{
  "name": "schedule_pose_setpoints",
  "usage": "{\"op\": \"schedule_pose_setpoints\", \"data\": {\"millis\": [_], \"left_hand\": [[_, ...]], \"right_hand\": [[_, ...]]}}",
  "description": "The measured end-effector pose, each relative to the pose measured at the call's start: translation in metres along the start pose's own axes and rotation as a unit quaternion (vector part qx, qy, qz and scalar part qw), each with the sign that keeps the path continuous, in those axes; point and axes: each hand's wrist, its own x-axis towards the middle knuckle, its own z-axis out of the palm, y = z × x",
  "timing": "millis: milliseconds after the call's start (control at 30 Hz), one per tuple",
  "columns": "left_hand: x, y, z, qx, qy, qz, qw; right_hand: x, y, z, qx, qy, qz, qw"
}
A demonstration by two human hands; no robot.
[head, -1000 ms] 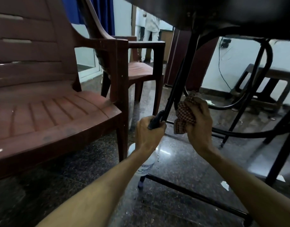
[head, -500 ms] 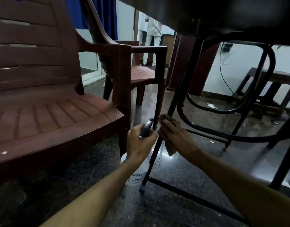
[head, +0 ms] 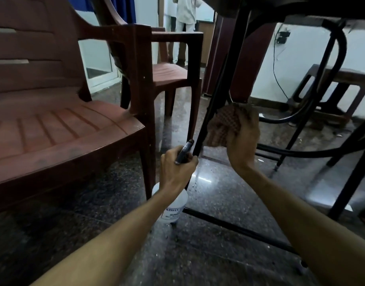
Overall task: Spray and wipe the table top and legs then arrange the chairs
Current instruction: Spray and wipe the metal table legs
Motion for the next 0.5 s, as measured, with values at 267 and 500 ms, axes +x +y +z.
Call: {"op": "schedule_pose_setpoints", "data": {"millis": [267, 500], "left_hand": [[-0.010, -0.014, 0.006, 0.006, 0.016, -0.033, 0.999], [-0.032, -0.072, -0.009, 0.046, 0.023, -0.044, 0.998]], "right_hand": [[-0.053, 0.004, 0.038, 0.000, -0.136, -0.030, 0.990], [-0.125, 0.024, 0.073, 0.067, -0.211, 0.122, 0.967]]}}
